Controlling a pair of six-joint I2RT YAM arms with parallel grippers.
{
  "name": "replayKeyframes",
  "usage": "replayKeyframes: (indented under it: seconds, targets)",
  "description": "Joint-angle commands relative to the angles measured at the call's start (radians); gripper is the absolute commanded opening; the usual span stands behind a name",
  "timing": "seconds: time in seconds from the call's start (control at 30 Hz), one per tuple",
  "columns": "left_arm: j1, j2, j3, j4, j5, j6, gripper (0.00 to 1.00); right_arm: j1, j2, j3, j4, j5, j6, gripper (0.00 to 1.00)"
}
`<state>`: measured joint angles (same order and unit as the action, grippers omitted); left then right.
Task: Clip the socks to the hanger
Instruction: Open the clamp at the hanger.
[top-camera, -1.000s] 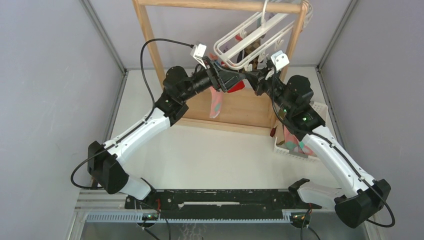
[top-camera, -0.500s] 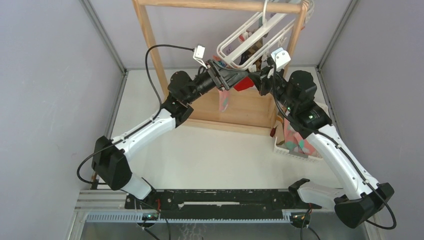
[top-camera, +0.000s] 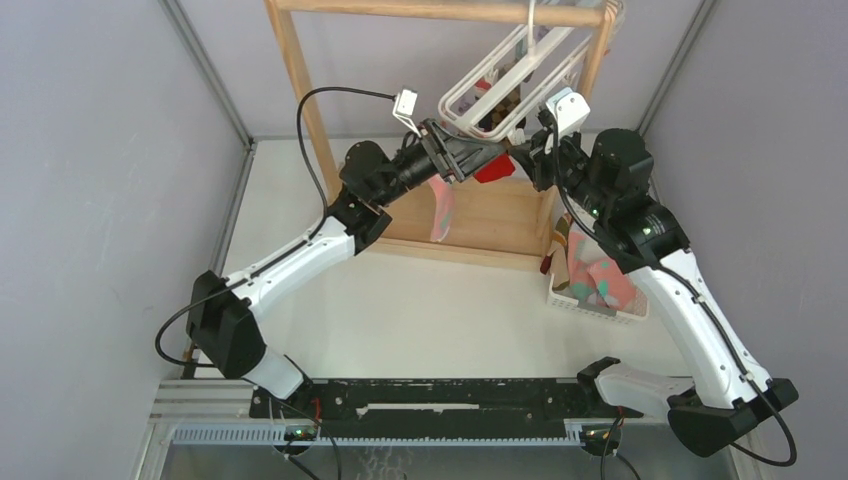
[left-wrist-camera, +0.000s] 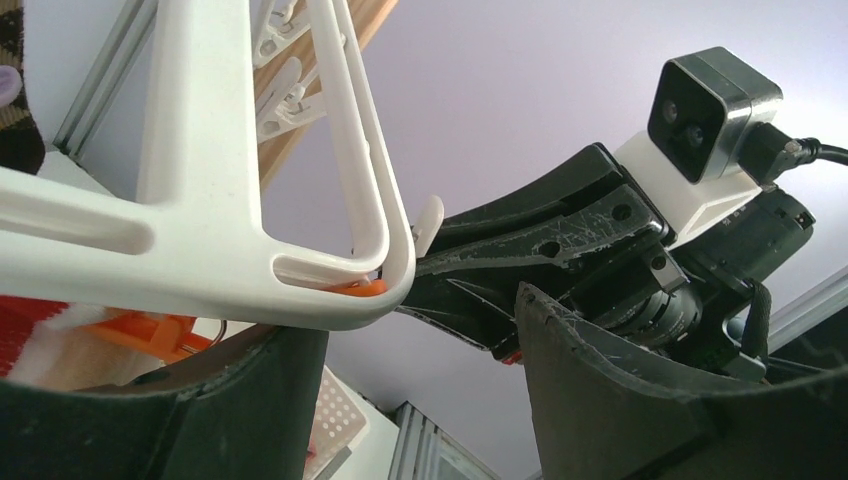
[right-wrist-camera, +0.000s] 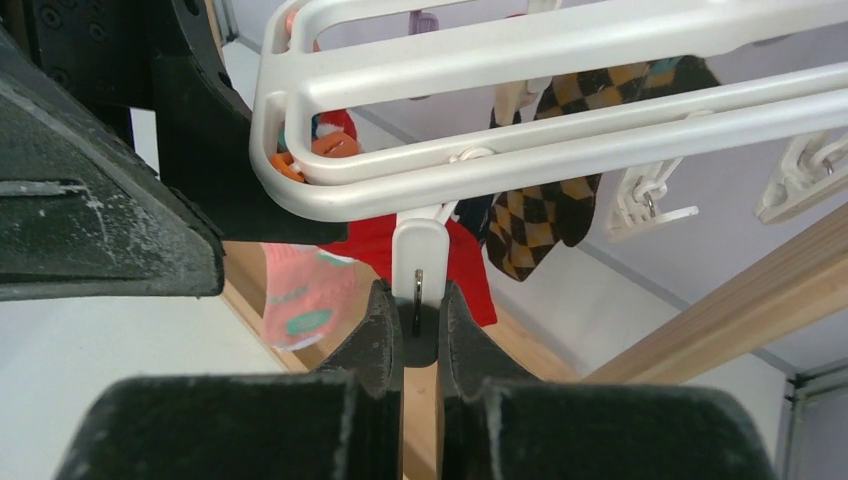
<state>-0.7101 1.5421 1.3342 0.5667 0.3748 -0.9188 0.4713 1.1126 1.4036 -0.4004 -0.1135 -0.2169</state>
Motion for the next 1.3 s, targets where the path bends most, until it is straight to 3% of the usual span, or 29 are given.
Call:
replayKeyframes:
  seconds: [0.0,0.37,0.5,0.93,1.27]
  targets:
    - [0.055,-0.035,0.067,0.004,-0.136,0.056,0.72,-0.008,-0.044,0.115,-0.161,-0.102,-0.065,0.00]
    - [0.107,-0.125,0.054,-0.063,-0.167,0.091,0.73,-0.072,0.002,0.237,-0.264,-0.101,-0.128,0.00]
    - [0.102,-0.135,0.082,-0.061,-0.066,0.107,0.74,-0.091,-0.013,0.239,-0.249,-0.172,-0.114,0.00]
    - [-0.049,-0.248,0.018,-0.061,-0.072,0.154,0.74,-0.019,0.027,0.279,-0.233,-0.220,-0.085,0.00]
    - [-0.121,-0.228,0.033,-0.111,-0.118,0.167,0.74,-0.003,0.026,0.277,-0.235,-0.204,-0.090,0.00]
